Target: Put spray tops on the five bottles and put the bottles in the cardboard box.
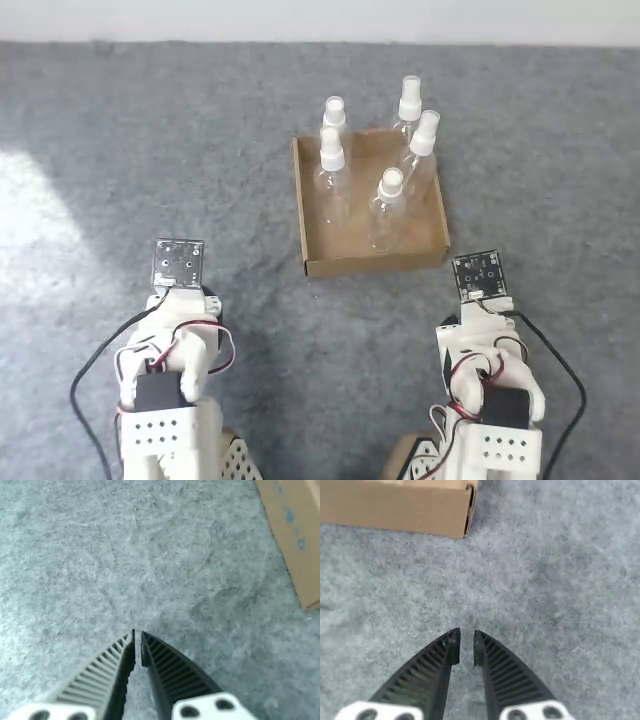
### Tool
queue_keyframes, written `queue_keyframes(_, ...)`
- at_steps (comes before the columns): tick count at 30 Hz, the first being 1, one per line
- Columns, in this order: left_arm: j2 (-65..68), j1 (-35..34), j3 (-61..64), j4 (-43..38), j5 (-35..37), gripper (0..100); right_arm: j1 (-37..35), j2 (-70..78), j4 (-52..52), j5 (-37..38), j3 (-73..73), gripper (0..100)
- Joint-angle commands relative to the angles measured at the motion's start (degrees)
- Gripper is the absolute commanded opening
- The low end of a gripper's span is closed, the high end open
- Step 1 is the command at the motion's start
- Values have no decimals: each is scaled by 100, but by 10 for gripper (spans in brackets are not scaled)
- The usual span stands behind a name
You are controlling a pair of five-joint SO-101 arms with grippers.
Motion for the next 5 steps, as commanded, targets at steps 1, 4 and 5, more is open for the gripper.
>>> queue_keyframes(1,-79,-18,-48,26,35,12,31,40,40,70,149,6)
queue_keyframes(4,-79,-18,-48,26,35,12,31,40,40,70,149,6)
queue_keyframes(5,-79,-18,-48,26,35,12,31,40,40,70,149,6)
